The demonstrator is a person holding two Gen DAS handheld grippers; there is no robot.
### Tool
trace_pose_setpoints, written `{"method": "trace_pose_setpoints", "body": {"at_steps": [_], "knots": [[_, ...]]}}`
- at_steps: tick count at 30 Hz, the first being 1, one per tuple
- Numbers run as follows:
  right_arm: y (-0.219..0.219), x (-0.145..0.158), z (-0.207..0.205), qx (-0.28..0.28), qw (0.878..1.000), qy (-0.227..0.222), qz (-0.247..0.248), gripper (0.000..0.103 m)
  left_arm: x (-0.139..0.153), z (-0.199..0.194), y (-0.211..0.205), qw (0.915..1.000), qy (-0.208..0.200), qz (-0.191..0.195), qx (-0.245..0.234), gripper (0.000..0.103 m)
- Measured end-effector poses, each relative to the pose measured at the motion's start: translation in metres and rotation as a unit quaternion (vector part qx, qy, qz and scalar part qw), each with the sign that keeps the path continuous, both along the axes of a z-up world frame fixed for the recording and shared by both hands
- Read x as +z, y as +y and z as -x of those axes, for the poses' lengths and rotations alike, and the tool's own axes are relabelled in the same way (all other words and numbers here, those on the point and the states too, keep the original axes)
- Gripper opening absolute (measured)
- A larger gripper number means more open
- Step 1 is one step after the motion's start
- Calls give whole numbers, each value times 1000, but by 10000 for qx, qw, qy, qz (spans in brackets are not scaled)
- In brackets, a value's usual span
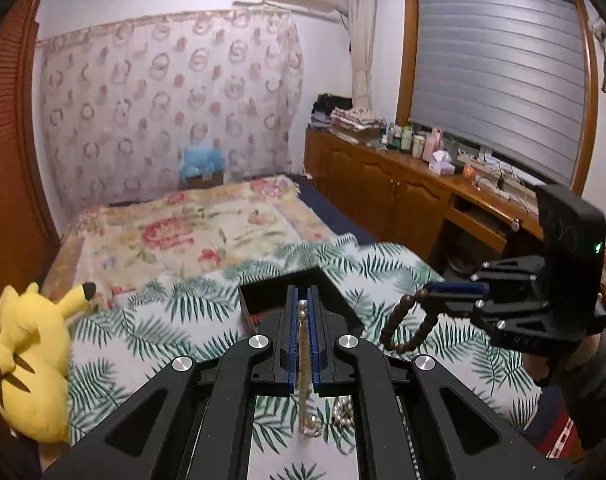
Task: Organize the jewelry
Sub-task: 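Lift bead bracelet with right tool while left tool grasps a pearl strand, then lower bead bracelet into black box with right tool while left tool releases pearls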
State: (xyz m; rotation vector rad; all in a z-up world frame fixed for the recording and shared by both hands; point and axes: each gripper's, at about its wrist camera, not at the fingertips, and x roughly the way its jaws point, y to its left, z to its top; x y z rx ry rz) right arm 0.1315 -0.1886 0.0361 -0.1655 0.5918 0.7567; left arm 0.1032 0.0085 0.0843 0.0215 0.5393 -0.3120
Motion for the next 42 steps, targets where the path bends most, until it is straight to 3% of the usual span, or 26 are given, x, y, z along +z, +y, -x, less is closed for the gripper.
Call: {"method": "trace_pose_setpoints", "body": {"at_steps": [14, 23, 29, 42], "knots": [[8, 25, -27, 45, 9998, -167, -69, 14, 57, -29, -3, 9982, -589, -50, 58, 4], [19, 38, -51, 60, 9995, -307, -53, 14, 71, -65, -12, 9975, -698, -106, 11, 4], [23, 38, -67, 54, 9995, -288, -72, 14, 39, -89, -12, 9994, -333, -82, 1, 4], [38, 5, -124, 42, 9999, 116, -12, 15, -71, -123, -6, 9962, 846, -55, 191, 4]]}}
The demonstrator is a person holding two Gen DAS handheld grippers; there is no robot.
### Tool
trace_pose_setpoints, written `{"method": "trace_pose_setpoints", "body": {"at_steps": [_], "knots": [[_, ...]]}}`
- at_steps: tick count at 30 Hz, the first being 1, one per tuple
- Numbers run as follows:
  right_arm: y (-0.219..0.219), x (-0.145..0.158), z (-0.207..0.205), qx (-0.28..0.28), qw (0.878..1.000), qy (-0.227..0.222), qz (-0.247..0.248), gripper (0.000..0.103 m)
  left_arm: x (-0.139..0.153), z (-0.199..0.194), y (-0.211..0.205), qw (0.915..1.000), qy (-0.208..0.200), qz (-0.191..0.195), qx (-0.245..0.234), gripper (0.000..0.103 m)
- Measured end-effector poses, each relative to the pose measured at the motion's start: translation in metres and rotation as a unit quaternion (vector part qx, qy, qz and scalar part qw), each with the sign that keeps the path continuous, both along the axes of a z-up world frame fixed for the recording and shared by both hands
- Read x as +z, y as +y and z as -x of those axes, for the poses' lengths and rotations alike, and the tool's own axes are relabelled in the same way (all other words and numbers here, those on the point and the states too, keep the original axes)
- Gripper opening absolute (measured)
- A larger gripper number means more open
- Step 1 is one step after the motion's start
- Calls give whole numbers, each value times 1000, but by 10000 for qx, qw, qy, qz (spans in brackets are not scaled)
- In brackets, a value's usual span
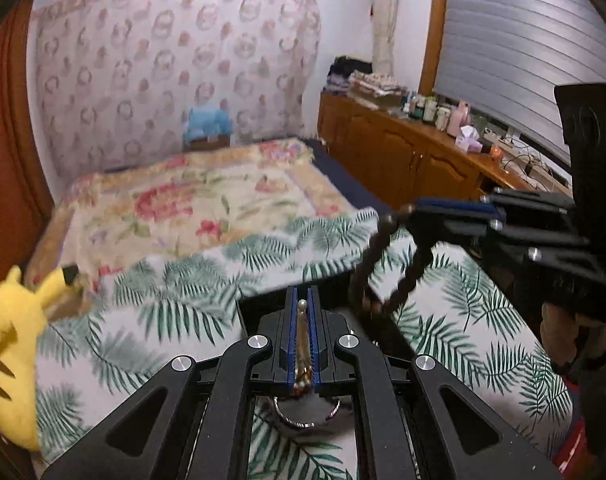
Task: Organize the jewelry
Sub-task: 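Lower bead bracelet into black box with right tool while left tool releases pearls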
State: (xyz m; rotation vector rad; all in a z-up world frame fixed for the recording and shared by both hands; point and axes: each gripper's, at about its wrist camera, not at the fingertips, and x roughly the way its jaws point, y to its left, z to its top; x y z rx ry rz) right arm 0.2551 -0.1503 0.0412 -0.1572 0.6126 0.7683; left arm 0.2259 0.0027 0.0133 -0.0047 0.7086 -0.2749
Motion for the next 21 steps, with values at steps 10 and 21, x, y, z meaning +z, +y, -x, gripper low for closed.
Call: {"method": "trace_pose_setpoints", "body": {"at_steps": [10, 21], "knots": [[11, -32, -15, 28, 9996, 276, 83, 15, -35, -1, 1, 9995, 303, 24, 106, 4], [16, -34, -12, 172, 9992, 367, 8, 14, -44, -2, -1, 9991, 426, -1, 76, 4]]}}
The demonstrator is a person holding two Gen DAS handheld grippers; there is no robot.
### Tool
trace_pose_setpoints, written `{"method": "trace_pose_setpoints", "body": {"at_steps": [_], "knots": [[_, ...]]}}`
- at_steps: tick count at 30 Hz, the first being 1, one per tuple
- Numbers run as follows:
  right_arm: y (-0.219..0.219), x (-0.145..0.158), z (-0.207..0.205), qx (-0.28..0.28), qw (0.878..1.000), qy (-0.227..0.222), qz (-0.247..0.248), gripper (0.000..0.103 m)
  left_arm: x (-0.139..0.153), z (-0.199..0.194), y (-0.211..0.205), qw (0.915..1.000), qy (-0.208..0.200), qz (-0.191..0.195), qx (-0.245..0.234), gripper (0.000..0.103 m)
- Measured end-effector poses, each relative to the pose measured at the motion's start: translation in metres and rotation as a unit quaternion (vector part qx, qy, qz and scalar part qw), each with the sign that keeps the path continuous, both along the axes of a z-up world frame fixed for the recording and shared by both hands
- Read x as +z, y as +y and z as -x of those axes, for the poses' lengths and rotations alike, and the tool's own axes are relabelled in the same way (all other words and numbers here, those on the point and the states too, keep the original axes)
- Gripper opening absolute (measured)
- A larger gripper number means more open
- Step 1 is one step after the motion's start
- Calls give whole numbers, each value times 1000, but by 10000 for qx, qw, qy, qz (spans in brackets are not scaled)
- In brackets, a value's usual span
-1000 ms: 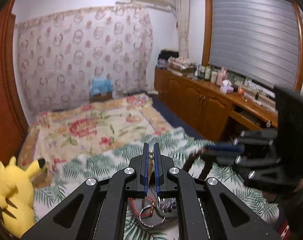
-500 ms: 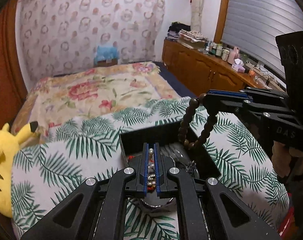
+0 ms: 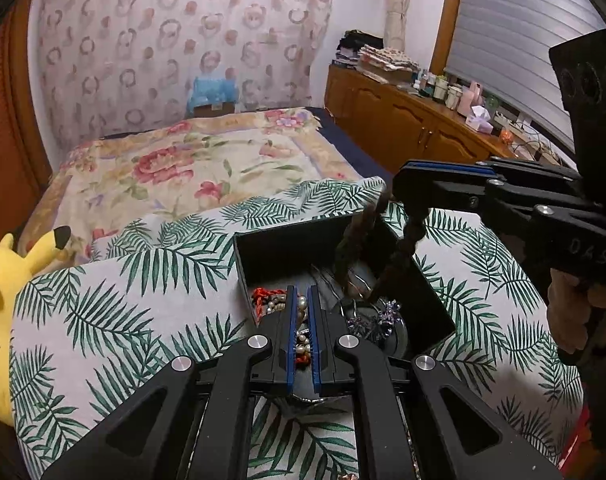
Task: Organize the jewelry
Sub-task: 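Lower bead bracelet into black box with right tool while left tool releases pearls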
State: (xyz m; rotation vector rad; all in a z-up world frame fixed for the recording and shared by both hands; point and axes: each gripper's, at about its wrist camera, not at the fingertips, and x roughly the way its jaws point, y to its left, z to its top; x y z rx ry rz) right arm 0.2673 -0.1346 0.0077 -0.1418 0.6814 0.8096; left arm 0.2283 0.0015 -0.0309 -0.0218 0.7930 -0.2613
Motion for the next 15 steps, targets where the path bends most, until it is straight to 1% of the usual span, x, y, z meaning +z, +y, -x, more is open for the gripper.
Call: {"method": "trace_pose_setpoints", "body": {"at_steps": [8, 11, 15], "knots": [[-2, -7, -6, -96, 9999, 72, 34, 15, -5, 2, -4, 10000, 29, -28, -25, 4], [-8, -9, -2, -146, 9999, 71, 29, 15, -4, 2, -9, 10000, 8, -43, -64, 4], [-20, -13, 12, -260, 9996, 106, 45, 15, 5, 6, -15, 9998, -109, -33, -161, 4]]}}
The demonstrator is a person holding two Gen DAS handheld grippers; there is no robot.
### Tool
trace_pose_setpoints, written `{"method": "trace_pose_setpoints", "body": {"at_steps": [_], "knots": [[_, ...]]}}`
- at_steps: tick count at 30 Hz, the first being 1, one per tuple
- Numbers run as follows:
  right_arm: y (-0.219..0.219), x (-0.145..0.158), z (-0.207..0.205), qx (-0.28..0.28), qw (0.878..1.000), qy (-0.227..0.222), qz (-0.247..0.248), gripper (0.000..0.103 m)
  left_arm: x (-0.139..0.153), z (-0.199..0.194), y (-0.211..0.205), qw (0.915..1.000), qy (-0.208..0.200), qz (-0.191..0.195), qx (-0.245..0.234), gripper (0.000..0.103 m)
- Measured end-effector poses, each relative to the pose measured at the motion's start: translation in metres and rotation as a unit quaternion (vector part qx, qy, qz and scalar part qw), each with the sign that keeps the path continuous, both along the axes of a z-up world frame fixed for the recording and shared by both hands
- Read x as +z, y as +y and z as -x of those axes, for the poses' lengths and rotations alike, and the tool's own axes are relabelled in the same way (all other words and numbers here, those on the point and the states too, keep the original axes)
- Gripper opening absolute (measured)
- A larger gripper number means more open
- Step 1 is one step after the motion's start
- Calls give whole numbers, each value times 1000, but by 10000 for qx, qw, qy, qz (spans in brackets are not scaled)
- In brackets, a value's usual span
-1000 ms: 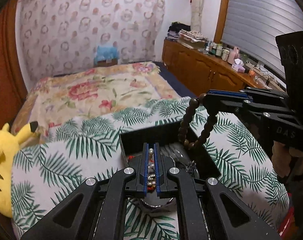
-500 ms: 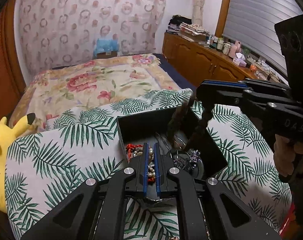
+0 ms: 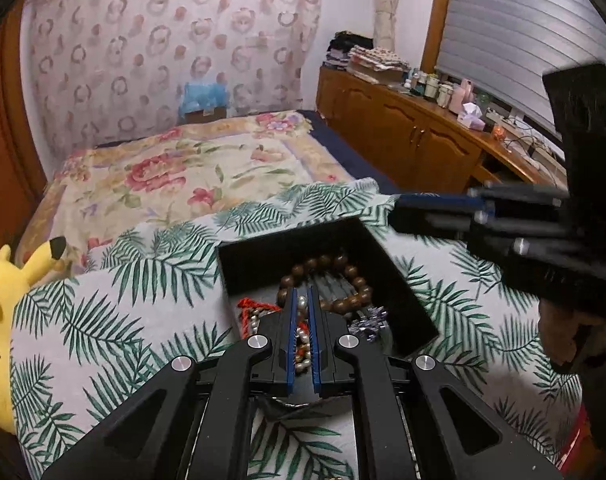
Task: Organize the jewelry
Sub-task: 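Lower bead bracelet into black box with right tool while left tool releases pearls, then grasp a long pearl strand from the table with the right tool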
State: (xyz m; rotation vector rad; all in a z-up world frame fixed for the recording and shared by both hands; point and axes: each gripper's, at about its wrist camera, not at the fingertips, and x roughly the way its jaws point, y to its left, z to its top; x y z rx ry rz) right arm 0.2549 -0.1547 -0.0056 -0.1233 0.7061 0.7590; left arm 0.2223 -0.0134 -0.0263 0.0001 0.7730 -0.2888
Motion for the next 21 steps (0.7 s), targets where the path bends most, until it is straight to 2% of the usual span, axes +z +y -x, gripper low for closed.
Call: {"method": "trace_pose_setpoints", "body": {"at_steps": [1, 2, 3, 4, 5, 7, 9, 15, 21], "knots": [[-3, -1, 4, -13, 10000, 3, 9, 15, 2, 2, -1, 10000, -26, 9, -18, 4], [-6, -3, 9, -23, 10000, 5, 19, 15, 3, 5, -3, 10000, -27, -1, -28, 11], [-9, -5, 16, -33, 10000, 9, 43, 15, 3, 7, -4, 10000, -13, -16, -30, 28], [-13, -7, 22, -37, 10000, 13, 73, 15, 4, 12, -4, 10000, -37, -28, -28, 34], [-16, -11, 31, -40, 9999, 25, 112, 15, 4, 15, -4, 10000, -55, -41, -22, 38], [-20, -16, 44, -44, 9998, 55, 174, 15, 4, 21, -3, 10000, -45, -76, 1, 40], [-23, -26, 60, -15, 9995, 114, 282, 15, 2, 31, 0, 10000, -27, -59, 46, 53], [-26, -63, 96, 66, 9973, 351, 649, 14, -8, 62, 9, 9998, 44, -122, 157, 59], [-28, -89, 114, 112, 9949, 585, 820, 15, -27, 90, 14, 9994, 211, -138, 222, 60]]}}
